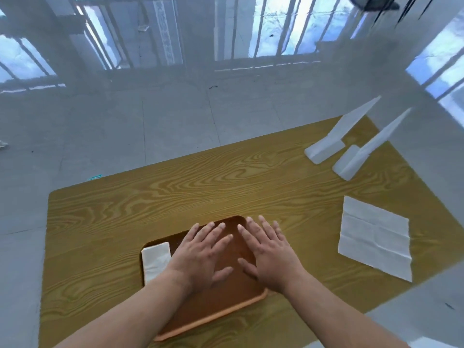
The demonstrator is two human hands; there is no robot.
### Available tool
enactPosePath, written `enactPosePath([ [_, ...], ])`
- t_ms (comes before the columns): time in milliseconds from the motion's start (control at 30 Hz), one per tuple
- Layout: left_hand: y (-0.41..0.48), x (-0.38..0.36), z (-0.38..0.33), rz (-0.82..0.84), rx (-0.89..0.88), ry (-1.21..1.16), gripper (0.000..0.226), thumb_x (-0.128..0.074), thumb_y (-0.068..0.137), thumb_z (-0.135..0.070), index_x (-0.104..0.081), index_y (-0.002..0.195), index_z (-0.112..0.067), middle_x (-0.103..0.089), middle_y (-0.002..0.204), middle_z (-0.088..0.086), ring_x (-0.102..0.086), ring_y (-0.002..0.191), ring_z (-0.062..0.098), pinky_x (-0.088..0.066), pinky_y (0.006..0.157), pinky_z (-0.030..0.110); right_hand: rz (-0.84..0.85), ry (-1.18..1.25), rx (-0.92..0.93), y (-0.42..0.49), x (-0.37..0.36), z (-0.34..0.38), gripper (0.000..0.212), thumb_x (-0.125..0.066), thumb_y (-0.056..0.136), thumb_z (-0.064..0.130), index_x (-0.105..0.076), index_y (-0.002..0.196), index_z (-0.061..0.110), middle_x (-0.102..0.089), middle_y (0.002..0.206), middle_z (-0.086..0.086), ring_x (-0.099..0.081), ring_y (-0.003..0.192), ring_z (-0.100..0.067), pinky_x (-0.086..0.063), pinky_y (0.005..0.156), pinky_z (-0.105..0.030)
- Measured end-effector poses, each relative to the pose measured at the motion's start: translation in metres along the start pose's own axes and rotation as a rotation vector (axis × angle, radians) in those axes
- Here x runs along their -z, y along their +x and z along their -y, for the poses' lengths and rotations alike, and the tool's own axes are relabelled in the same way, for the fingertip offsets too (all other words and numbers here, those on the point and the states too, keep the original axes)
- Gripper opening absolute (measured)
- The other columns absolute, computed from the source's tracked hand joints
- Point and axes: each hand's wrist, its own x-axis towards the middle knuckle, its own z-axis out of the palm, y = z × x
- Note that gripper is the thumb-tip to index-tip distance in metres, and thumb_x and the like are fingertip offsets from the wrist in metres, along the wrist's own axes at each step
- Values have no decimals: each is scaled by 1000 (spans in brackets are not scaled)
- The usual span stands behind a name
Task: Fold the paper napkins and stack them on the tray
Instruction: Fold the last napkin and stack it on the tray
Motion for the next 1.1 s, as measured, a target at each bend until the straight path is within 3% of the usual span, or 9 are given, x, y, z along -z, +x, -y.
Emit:
enactPosePath([
  [133,48,0,-36,41,-36,11,85,-23,91,-80,-23,161,-32,-12,171,1,-9,157,23,-2,126,50,-20,31,-126,-25,4,-52,83,-18,95,81,0,163,37,4,172,2,20,155,-23,9,124,-54],
  [300,108,-1,-82,100,-117,46,90,-17,87,-81,-8,162,-33,1,172,1,3,157,23,5,125,50,-39,54,-273,-55,7,-112,83,-15,94,82,6,162,38,7,172,2,20,155,-24,4,124,-56],
  [600,195,-9,-175,131,-272,31,88,-18,89,-81,-5,161,-32,3,171,2,6,156,24,2,125,53,-25,85,-438,-105,6,-211,85,-8,92,83,10,161,37,10,172,1,22,155,-23,9,124,-54],
  [767,225,-16,-218,171,-355,32,87,-22,89,-78,-1,161,-33,5,171,2,7,156,24,5,125,52,66,103,-536,-127,-7,-248,85,-9,92,81,7,162,36,14,171,-1,18,156,-30,4,124,-59],
  [900,231,-18,-227,188,-344,17,87,-16,90,-80,-2,161,-33,3,171,2,7,156,23,6,125,52,143,146,-536,-127,-16,-253,82,-15,92,76,7,161,37,19,170,-2,19,155,-31,2,123,-62],
  [1100,212,-26,-203,185,-280,-18,80,-13,95,-74,-11,162,-29,-5,171,0,2,157,21,4,126,49,112,227,-457,-100,-19,-216,74,-24,99,67,0,162,36,17,171,-2,18,156,-28,1,124,-60],
])
